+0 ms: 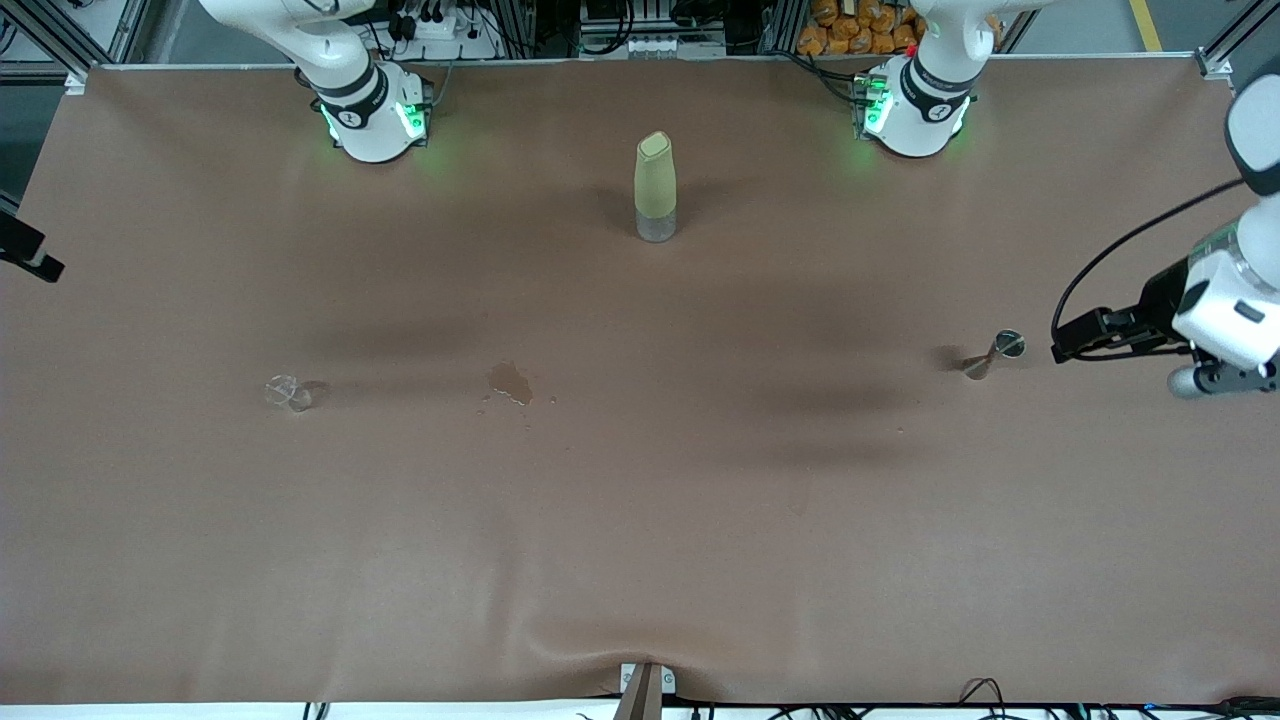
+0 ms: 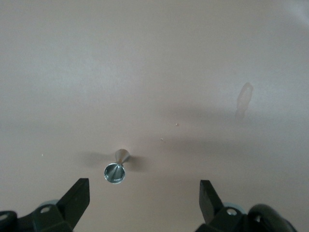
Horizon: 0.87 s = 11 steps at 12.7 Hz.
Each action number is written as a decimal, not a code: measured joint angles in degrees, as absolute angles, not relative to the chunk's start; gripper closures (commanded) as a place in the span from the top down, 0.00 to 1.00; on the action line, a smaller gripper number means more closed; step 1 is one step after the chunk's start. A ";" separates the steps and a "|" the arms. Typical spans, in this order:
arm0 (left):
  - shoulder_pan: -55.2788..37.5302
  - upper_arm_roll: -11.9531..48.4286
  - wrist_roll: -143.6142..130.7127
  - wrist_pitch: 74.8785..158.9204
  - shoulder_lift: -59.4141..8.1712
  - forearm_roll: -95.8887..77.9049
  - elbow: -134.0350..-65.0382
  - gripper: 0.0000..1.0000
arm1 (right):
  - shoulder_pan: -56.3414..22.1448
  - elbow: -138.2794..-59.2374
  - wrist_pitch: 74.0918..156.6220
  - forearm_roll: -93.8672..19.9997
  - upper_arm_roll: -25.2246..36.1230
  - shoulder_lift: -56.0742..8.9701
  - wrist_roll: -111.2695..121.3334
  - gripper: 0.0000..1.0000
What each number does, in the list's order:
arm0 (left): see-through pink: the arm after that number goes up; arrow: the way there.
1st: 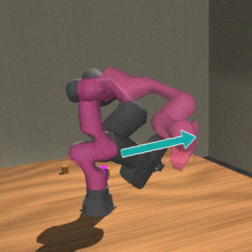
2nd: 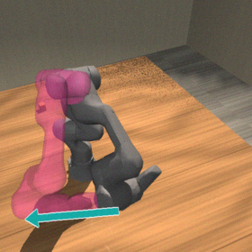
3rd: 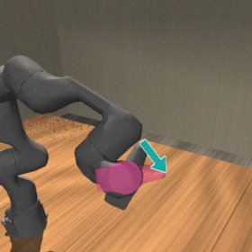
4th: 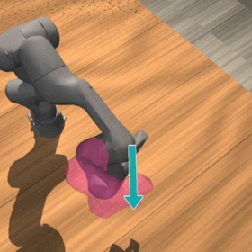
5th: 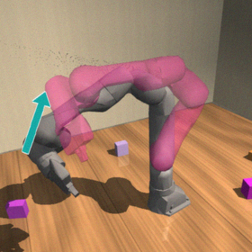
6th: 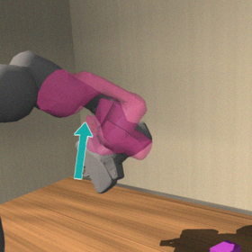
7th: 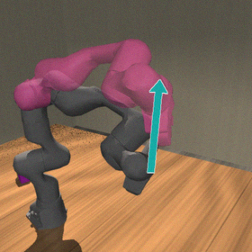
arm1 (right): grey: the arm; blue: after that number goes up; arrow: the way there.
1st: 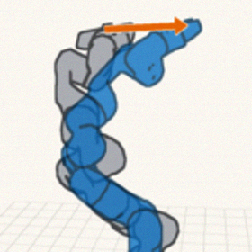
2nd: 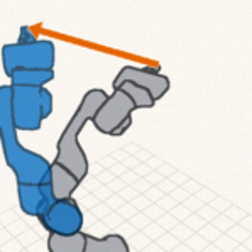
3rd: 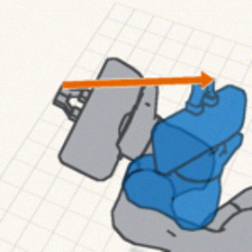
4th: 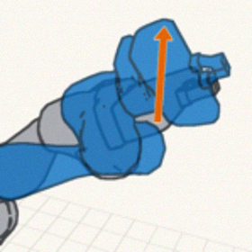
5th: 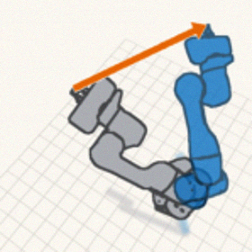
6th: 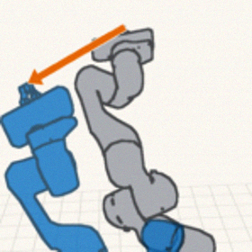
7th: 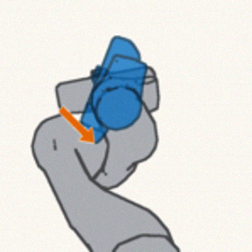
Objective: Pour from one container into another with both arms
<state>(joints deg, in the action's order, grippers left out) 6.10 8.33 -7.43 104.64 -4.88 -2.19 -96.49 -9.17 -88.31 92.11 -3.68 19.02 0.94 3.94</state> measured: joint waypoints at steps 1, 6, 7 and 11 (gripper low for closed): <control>6.08 7.94 -5.61 105.50 -3.14 -2.93 -97.93 1.00 | -9.20 -88.84 92.38 -3.68 18.83 1.13 3.91 1.00; 6.05 7.06 2.61 105.85 -0.13 -4.38 -99.19 1.00 | -9.27 -92.47 87.16 -3.46 17.03 2.10 1.49 1.00; 6.07 6.83 3.40 105.98 -0.13 -4.38 -99.19 1.00 | -9.27 -92.97 85.74 -3.23 17.02 2.44 0.89 1.00; 6.09 6.54 3.71 105.22 -0.12 -4.39 -98.55 1.00 | -9.27 -94.12 88.42 0.01 16.32 2.84 2.01 1.00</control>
<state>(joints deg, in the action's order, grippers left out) 6.09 6.54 3.71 105.22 -0.12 -4.39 -98.55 -9.27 -94.12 88.42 0.01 16.33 2.84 2.01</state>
